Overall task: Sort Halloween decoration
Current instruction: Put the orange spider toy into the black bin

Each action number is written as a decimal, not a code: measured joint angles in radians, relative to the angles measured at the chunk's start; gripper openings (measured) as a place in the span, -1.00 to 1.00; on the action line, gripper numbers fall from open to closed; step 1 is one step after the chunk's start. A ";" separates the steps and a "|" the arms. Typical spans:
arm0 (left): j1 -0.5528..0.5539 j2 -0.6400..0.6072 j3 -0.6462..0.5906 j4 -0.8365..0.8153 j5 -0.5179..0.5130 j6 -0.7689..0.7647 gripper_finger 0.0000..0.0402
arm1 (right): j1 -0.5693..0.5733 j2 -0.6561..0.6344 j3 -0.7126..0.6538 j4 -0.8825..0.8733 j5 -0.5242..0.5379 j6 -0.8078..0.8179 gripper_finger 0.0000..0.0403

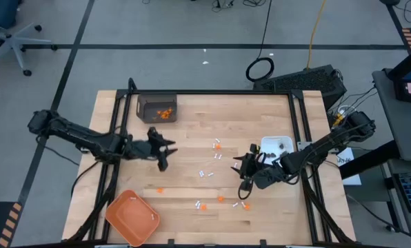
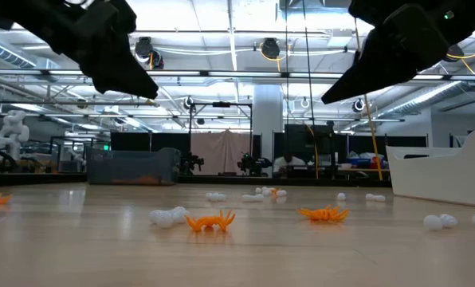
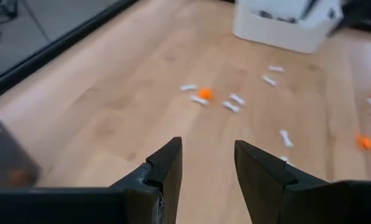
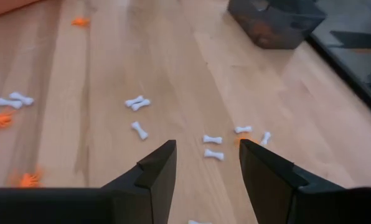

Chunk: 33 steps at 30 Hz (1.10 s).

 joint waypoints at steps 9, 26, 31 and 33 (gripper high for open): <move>-0.130 0.180 0.000 0.119 -0.132 0.000 -0.27 | -0.058 0.090 0.000 0.072 -0.023 -0.005 -0.21; -0.136 0.325 0.000 0.397 -0.145 0.135 -0.27 | -0.383 0.181 0.000 0.175 -0.291 -0.164 -0.21; -0.136 0.325 0.000 0.396 -0.127 0.134 -0.27 | -0.430 0.250 0.001 0.220 -0.368 -0.171 -0.21; -0.136 0.325 0.000 0.395 -0.111 0.135 -0.27 | -0.439 0.283 0.001 0.246 -0.397 -0.179 -0.21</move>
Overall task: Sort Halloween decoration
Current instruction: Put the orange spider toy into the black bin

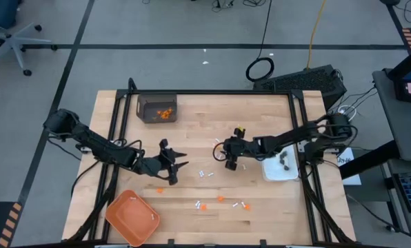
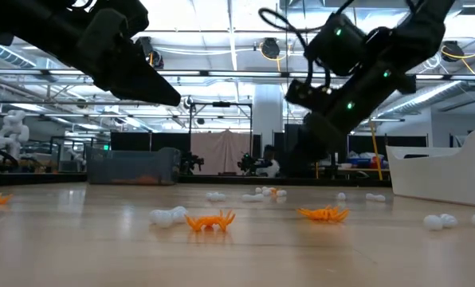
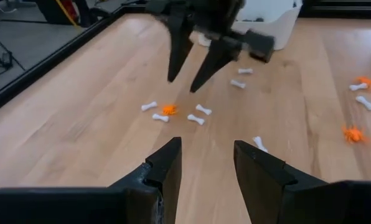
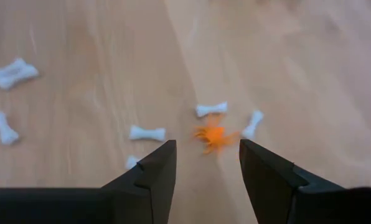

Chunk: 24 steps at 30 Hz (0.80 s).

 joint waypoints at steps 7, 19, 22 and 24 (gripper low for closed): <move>0.000 0.000 0.000 -0.001 0.001 0.003 -0.27 | -0.014 0.084 -0.001 0.042 -0.043 -0.010 -0.21; 0.000 0.000 0.000 -0.001 0.001 0.003 -0.27 | -0.033 0.107 0.000 0.104 -0.043 -0.017 -0.21; 0.000 0.000 0.000 -0.001 0.001 0.003 -0.27 | -0.047 0.107 0.000 0.110 -0.043 -0.018 -0.21; 0.000 0.000 0.000 -0.001 0.001 0.003 -0.27 | -0.056 0.108 0.000 0.102 -0.044 -0.010 -0.21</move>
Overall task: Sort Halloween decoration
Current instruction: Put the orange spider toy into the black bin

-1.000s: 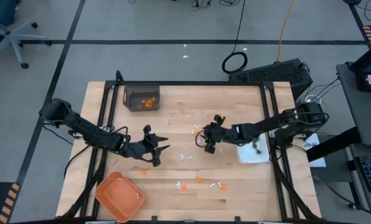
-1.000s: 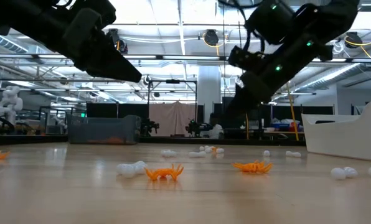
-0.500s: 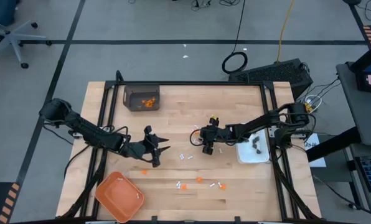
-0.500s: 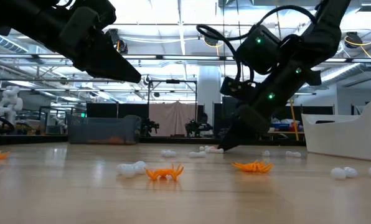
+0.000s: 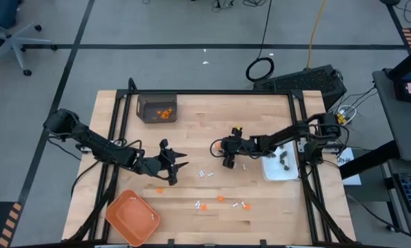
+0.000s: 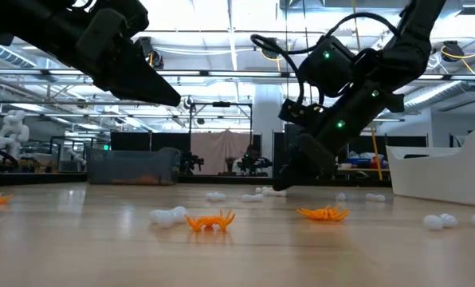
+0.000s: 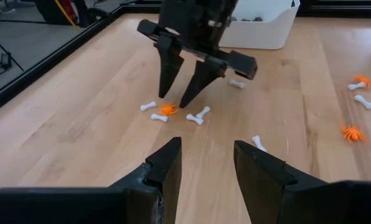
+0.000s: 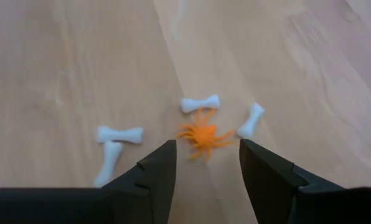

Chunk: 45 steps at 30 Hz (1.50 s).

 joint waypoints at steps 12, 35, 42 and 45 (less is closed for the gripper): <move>0.000 0.000 0.000 0.000 0.000 0.000 -0.27 | -0.007 0.076 0.003 0.021 -0.048 0.033 -0.65; 0.000 0.000 0.000 0.016 0.000 0.051 -0.27 | 0.154 -0.101 -0.002 0.130 -0.062 -0.010 -1.00; -0.015 0.068 0.000 0.202 0.056 0.298 -0.27 | 0.196 -0.102 -0.001 0.288 -0.124 -0.012 -1.00; -0.040 0.140 0.000 0.337 0.044 0.448 -0.27 | 0.215 -0.102 -0.001 0.317 -0.144 -0.012 -1.00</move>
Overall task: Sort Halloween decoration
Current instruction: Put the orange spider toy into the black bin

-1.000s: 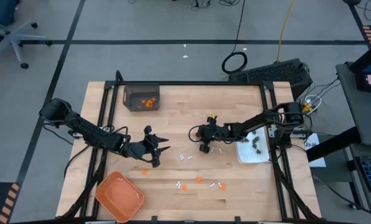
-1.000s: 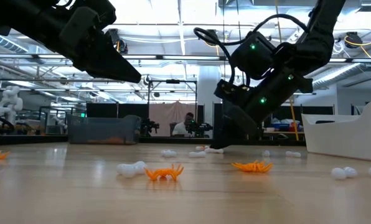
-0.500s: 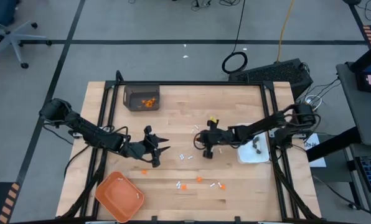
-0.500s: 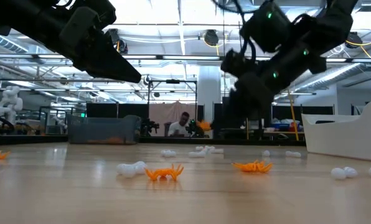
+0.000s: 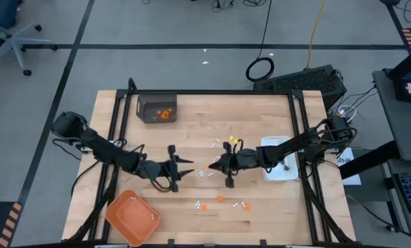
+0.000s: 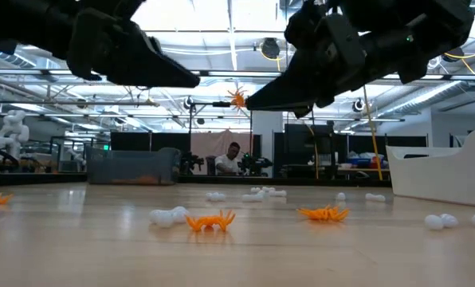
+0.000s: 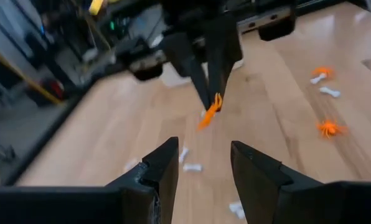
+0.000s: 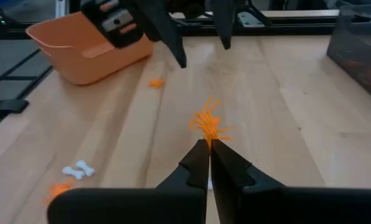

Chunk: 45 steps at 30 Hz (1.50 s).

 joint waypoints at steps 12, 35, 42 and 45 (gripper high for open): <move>-0.006 0.210 0.173 0.098 0.003 0.181 -0.27 | 0.047 -0.001 0.000 0.029 0.014 -0.023 -1.00; 0.025 0.219 0.190 0.011 0.001 0.098 -0.51 | 0.048 -0.001 0.000 0.037 0.014 -0.037 -1.00; 0.028 0.219 0.190 0.011 0.033 0.102 -0.95 | 0.048 -0.001 0.001 0.036 0.014 -0.037 -1.00; 0.028 0.219 0.190 0.010 0.034 0.102 -0.96 | 0.049 -0.001 0.001 0.027 0.014 -0.038 -0.99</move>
